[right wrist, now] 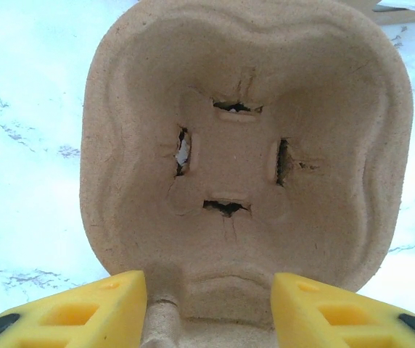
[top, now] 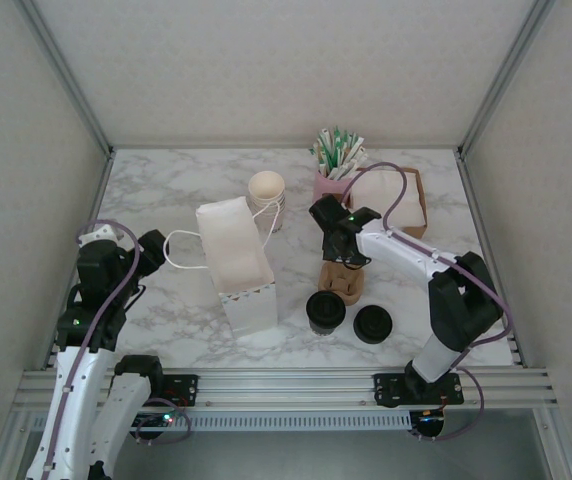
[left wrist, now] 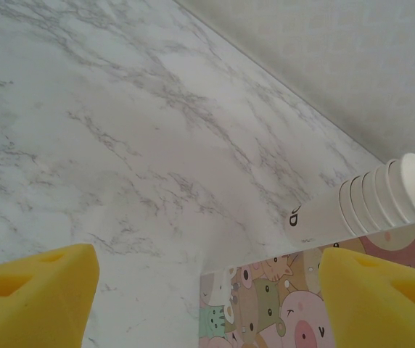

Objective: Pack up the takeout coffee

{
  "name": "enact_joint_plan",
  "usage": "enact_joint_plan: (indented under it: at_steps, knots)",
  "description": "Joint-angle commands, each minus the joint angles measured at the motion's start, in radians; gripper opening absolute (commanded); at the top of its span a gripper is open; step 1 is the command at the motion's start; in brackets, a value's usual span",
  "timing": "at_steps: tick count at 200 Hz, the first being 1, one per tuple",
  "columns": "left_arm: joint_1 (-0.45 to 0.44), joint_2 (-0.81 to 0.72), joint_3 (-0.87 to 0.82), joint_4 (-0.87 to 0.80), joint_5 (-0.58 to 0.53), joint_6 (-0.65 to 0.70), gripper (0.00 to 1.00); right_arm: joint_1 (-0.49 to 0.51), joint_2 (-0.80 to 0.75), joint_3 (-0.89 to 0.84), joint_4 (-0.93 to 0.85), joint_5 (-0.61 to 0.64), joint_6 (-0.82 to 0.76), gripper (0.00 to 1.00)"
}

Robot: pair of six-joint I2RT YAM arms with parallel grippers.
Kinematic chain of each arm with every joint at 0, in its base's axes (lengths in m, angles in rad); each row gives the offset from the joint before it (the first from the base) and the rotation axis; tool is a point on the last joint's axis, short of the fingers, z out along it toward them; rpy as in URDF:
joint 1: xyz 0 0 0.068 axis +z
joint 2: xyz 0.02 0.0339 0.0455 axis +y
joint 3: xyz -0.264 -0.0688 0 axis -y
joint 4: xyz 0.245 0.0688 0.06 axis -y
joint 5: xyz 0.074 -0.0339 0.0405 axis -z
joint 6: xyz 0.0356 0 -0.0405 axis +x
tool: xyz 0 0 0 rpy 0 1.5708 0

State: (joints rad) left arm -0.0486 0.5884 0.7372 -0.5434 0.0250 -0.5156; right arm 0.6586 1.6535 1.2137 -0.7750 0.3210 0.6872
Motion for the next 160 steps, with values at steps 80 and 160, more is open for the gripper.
enact_joint_plan:
  at_steps: [80,160]
  knots:
    - [0.010,-0.002,0.016,-0.011,-0.010,0.009,0.79,-0.004,-0.088,-0.040,-0.010,0.000,-0.009,0.48]
    - [0.009,-0.001,0.015,-0.012,-0.008,0.007,0.79,-0.004,-0.063,-0.077,0.016,-0.002,0.001,0.47]
